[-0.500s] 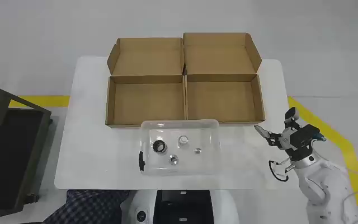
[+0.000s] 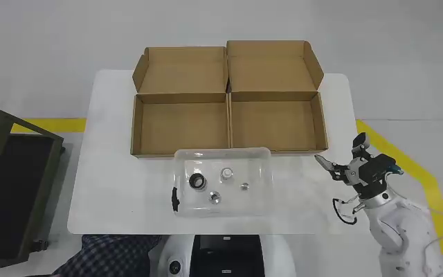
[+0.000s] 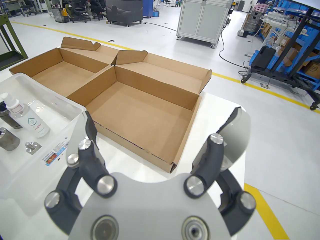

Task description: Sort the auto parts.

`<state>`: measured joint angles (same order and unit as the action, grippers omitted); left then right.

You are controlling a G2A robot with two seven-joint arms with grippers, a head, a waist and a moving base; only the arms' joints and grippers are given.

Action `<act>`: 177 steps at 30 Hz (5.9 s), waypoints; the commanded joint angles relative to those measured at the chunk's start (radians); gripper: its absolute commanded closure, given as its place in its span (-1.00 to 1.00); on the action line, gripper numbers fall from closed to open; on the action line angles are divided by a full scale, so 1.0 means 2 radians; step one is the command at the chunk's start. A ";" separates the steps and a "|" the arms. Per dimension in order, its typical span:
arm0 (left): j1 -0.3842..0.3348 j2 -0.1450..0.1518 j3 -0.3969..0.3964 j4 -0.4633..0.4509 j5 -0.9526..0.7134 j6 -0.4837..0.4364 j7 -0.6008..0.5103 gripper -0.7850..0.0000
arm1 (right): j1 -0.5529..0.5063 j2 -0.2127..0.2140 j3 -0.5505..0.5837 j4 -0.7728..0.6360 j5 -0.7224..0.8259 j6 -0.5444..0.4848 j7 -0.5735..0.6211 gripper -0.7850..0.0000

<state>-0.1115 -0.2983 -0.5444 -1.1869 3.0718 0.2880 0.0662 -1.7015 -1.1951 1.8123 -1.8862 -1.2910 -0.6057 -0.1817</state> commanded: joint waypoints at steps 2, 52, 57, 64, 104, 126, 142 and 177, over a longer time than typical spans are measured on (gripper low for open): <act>0.000 0.000 0.000 0.000 0.000 0.000 0.000 -1.00 | 0.000 0.000 0.000 0.000 0.000 0.000 0.000 -1.00; 0.000 0.000 0.000 0.000 0.000 0.000 0.000 -1.00 | 0.131 0.006 -0.286 -0.063 -0.121 -0.109 0.239 -1.00; 0.000 0.000 0.000 0.000 0.000 0.000 0.000 -1.00 | 0.154 0.003 -0.311 -0.042 -0.122 -0.092 0.252 -1.00; 0.000 0.000 0.000 0.000 0.000 0.000 0.000 -1.00 | 0.177 0.001 -0.333 -0.020 -0.112 -0.084 0.269 -1.00; 0.000 0.000 0.000 0.000 0.000 0.000 0.000 -1.00 | 0.193 0.010 -0.348 -0.021 -0.056 -0.094 0.277 1.00; 0.000 0.000 0.000 0.000 0.000 0.000 0.000 -1.00 | 0.190 0.017 -0.269 -0.031 0.204 -0.122 0.083 1.00; 0.000 0.000 0.000 0.000 0.000 0.000 0.000 -1.00 | 0.184 0.015 -0.225 -0.023 0.269 -0.097 0.009 1.00; 0.000 0.000 0.000 0.000 0.000 0.000 0.000 -1.00 | 0.190 0.013 -0.230 0.004 0.184 -0.044 0.053 1.00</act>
<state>-0.1115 -0.2983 -0.5444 -1.1869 3.0718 0.2880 0.0662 -1.3205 -1.1686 1.3540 -1.8828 -0.9167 -0.7098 -0.0765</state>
